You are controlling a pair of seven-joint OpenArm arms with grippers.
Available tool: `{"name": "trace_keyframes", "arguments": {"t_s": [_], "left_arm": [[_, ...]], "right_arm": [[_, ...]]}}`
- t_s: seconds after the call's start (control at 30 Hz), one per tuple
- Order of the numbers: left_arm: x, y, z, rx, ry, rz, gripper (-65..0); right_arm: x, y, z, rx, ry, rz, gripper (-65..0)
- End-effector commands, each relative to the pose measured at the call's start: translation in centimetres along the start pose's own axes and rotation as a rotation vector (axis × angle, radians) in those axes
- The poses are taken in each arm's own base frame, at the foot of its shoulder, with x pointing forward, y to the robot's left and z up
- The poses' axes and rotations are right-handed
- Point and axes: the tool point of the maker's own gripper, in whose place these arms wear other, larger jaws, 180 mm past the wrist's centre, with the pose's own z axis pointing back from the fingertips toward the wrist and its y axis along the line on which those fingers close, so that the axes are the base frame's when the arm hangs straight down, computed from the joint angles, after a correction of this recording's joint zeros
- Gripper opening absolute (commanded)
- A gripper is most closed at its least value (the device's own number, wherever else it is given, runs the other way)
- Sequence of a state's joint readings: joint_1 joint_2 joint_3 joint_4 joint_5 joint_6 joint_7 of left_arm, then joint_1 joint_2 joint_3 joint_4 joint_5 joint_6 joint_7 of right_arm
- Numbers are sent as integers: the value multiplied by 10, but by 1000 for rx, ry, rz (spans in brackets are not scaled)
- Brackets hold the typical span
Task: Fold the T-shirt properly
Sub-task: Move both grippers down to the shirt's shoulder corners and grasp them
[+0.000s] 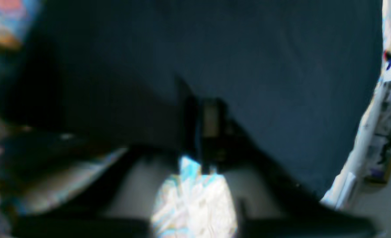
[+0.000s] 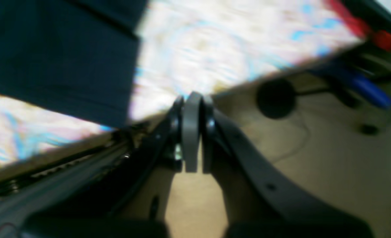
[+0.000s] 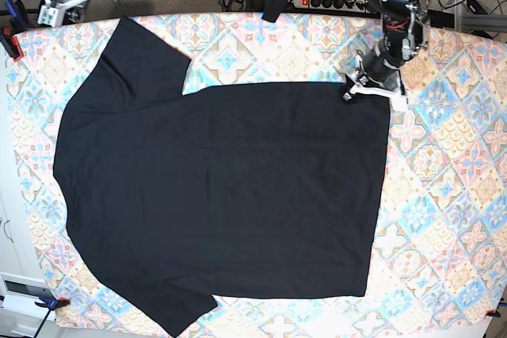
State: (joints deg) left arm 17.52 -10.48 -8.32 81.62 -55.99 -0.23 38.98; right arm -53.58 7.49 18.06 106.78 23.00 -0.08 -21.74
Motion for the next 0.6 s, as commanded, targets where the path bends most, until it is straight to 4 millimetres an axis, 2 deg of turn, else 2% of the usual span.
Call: {"name": "trace_keyframes", "arguments": {"t_s": [0.0,0.07,0.17,0.4,0.47,0.57], "left_arm": [[0,1,2,2,10,-10,-650],[-1,3,3,6,13,-10,-650],[-6,10,7,21,21,-5,-650],[-12,18,10,37,30,0,-650],[-12,18,10,37,30,0,-650],[-12,18,10,38,30,-1,-650]], "right_arm": [[7,3,1,11,-23,10,-650],[3,20,-6,52,11,4,-639],[-1,37,-15,89,77,-1,-590],[9,62,-26,147,83,-6,-496],[15,66,-30,153,78,-10,-458],[15,67,-35,152,112,-15,-402]]}}
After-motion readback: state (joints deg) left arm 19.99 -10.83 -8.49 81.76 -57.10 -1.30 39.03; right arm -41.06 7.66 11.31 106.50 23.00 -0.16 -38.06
